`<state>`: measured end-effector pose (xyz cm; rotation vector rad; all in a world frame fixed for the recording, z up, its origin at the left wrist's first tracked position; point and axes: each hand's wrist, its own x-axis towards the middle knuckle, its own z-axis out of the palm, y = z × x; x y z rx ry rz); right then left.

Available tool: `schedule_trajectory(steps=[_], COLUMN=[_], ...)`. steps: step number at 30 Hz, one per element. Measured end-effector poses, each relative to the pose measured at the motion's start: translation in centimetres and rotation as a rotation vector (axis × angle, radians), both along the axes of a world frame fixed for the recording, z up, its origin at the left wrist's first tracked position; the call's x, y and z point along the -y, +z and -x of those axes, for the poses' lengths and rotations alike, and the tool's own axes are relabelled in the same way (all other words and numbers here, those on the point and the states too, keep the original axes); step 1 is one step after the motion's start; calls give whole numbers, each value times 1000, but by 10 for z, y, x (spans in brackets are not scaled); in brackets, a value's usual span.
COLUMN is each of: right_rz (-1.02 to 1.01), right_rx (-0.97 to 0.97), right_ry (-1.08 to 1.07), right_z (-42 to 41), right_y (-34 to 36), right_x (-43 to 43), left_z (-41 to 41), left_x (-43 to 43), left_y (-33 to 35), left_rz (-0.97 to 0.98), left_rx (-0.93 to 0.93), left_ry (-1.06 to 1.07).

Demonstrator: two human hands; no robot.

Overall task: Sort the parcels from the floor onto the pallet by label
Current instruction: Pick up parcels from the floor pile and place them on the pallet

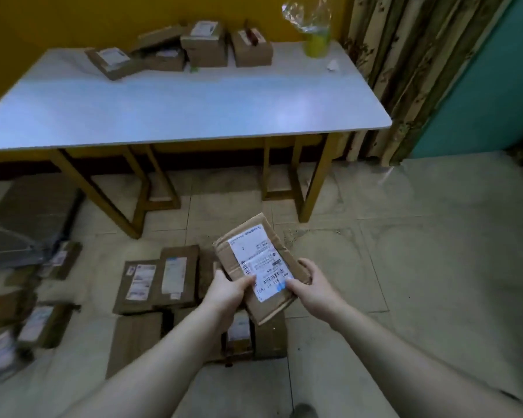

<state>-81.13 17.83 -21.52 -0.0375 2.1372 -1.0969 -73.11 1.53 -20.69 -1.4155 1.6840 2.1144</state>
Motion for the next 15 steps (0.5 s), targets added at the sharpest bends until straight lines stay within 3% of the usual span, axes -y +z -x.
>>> schedule_trajectory(steps=[3,5,15], right_rz=[-122,-181,-323], right_rx=[29,42,98], right_ry=[92,112,183], right_z=[-5,-12,-42], right_y=[-62,-105,-292], right_x=[-12,-17,-25], left_z=[6,9,-15], left_x=[-5,-7,-25], left_y=[-58,-102,-288], left_rz=[172,168,226], left_rx=[138,176,330], left_ry=[-179,-248,-297])
